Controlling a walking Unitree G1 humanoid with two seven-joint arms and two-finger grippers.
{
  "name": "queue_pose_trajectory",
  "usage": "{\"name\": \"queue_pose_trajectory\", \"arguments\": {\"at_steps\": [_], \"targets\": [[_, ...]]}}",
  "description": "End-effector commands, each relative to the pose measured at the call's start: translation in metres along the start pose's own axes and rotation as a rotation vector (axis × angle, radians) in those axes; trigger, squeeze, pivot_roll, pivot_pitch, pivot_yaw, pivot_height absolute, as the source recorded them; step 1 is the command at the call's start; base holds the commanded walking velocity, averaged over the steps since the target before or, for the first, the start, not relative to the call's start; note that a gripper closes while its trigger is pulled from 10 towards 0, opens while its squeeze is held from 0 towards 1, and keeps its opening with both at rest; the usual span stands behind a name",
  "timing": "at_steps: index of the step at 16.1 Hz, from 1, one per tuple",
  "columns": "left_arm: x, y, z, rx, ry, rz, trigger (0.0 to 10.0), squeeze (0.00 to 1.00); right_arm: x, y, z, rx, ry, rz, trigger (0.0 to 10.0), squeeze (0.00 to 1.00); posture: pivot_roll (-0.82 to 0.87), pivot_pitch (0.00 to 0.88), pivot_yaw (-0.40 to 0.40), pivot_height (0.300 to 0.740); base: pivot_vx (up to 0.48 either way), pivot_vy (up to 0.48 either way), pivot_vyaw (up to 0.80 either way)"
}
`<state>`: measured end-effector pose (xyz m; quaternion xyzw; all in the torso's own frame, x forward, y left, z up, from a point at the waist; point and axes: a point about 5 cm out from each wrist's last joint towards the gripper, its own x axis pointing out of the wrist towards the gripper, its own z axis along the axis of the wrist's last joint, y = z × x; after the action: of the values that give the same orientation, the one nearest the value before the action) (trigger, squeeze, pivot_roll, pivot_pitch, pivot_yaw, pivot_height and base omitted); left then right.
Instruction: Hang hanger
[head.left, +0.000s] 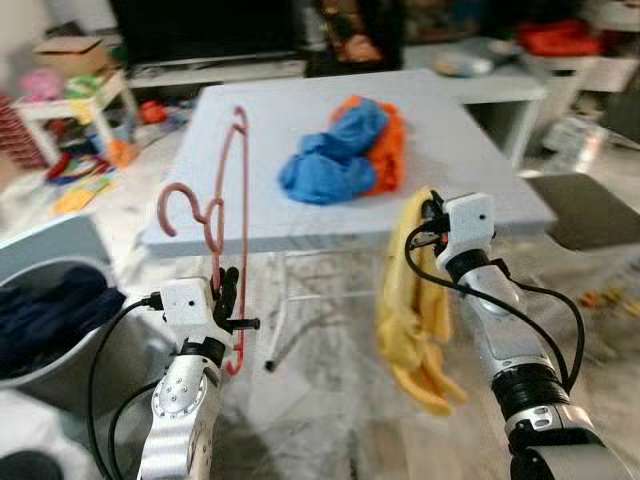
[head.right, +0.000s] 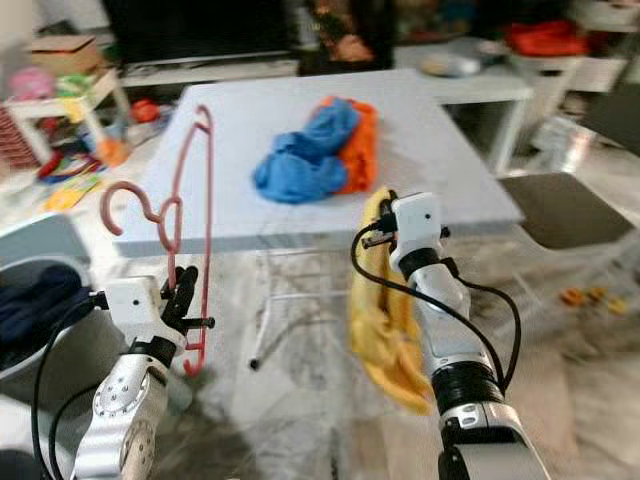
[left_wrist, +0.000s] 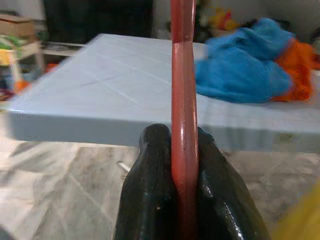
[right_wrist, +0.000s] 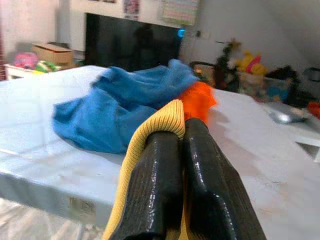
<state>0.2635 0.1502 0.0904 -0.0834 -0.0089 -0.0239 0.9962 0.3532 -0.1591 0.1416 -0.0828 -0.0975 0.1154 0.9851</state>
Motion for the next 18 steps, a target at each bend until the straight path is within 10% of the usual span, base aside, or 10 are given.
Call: {"name": "queue_pose_trajectory", "arguments": {"at_steps": [1,18], "targets": [[0.0,0.012,0.005,0.018,-0.011,0.041,10.0,0.0,0.01,0.012,0.017,0.009,-0.067,0.039,10.0,0.0,0.01,0.0,0.016,0.74,0.322,0.356,0.43],[0.002,0.004,-0.002,-0.005,0.026,0.01,10.0,0.0,0.022,0.01,0.03,0.006,-0.093,0.003,10.0,0.0,0.01,0.0,0.002,0.74,0.377,0.208,0.02]]}}
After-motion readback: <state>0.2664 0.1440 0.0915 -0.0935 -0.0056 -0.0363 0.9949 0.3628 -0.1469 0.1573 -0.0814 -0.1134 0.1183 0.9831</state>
